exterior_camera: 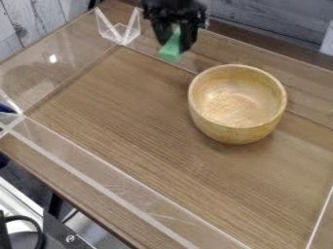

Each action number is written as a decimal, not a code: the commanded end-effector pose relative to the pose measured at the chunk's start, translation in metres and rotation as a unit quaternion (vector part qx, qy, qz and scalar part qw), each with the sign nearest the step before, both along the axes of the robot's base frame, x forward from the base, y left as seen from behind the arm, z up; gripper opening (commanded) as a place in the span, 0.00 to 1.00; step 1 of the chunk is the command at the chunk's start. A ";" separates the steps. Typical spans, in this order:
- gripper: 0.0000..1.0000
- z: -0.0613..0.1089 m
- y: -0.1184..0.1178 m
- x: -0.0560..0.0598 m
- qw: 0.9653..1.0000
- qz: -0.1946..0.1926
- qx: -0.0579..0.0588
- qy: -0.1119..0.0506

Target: Remove the green block from inside the brown bowl and put it on the table

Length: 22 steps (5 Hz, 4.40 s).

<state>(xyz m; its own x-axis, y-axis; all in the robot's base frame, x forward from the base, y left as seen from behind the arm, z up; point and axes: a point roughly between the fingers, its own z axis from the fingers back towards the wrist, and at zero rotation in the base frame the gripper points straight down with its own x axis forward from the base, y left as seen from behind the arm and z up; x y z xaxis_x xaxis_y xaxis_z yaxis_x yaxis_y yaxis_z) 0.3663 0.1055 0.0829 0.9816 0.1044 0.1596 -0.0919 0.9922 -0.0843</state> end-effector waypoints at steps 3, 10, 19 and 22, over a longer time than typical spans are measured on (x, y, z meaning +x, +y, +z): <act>0.00 0.000 0.021 0.008 0.999 0.004 0.026 -0.031; 0.00 -0.012 0.026 0.007 0.999 0.010 0.027 -0.043; 0.00 0.041 -0.040 -0.072 0.997 -0.055 -0.013 -0.056; 0.00 0.030 -0.098 -0.125 0.990 -0.135 -0.021 -0.024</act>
<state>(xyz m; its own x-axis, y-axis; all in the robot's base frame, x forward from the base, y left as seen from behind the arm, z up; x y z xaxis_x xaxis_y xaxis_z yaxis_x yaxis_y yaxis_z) 0.2360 0.0046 0.0996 0.9755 -0.1530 0.1583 0.1763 0.9735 -0.1456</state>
